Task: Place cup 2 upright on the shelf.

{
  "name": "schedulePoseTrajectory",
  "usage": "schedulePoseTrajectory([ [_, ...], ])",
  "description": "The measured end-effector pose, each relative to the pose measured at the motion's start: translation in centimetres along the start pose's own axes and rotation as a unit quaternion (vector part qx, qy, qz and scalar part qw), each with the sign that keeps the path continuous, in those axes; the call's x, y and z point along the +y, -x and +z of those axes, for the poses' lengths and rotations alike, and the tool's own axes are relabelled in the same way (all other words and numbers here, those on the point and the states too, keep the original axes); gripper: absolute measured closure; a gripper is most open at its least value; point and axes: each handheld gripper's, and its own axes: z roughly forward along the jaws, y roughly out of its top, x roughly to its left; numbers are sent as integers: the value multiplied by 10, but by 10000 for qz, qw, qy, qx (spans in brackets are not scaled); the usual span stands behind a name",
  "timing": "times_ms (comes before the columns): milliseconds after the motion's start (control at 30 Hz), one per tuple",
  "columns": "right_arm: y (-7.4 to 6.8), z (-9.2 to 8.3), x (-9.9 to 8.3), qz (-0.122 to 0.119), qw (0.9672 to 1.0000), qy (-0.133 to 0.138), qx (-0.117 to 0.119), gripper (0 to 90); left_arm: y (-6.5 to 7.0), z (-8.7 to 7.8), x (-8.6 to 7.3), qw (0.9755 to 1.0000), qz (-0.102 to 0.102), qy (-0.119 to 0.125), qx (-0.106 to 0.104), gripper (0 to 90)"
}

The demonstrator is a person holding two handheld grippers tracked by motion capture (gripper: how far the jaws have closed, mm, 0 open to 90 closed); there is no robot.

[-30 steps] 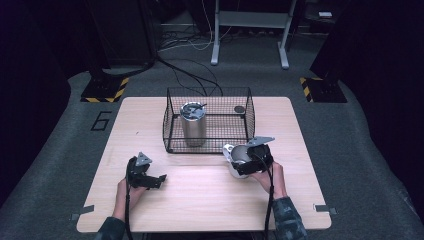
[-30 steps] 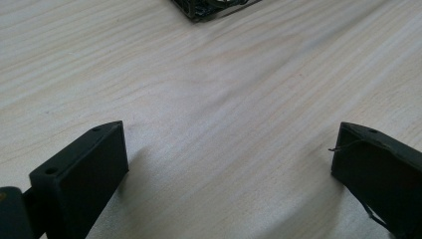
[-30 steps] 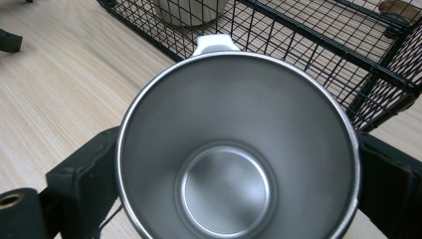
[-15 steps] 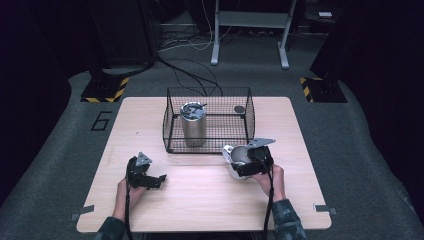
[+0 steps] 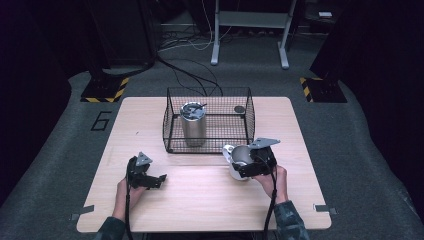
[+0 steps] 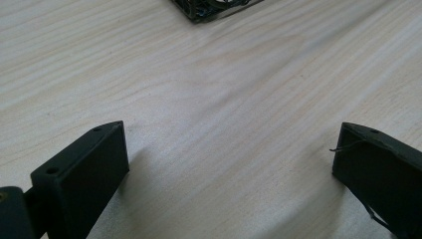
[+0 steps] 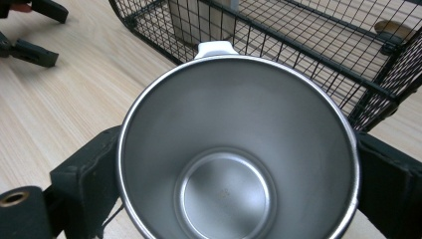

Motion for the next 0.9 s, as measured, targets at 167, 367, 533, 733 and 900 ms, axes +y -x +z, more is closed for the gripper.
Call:
schedulePoseTrajectory([
  [167,-1,-4,4,112,9999,18,87,57,0,0,0,10000,26,-3,8,10],
  [367,-5,-6,8,35,10000,23,71,57,-1,0,0,10000,-2,31,-7,9],
  [533,-7,-9,12,56,9999,35,78,57,-1,0,0,10000,7,22,-18,9],
  [733,-6,-14,18,57,9999,102,103,57,-1,1,0,10000,-17,25,-16,8],
  [900,-7,-19,25,89,9997,176,124,57,-1,0,0,10000,17,-3,-15,8],
])
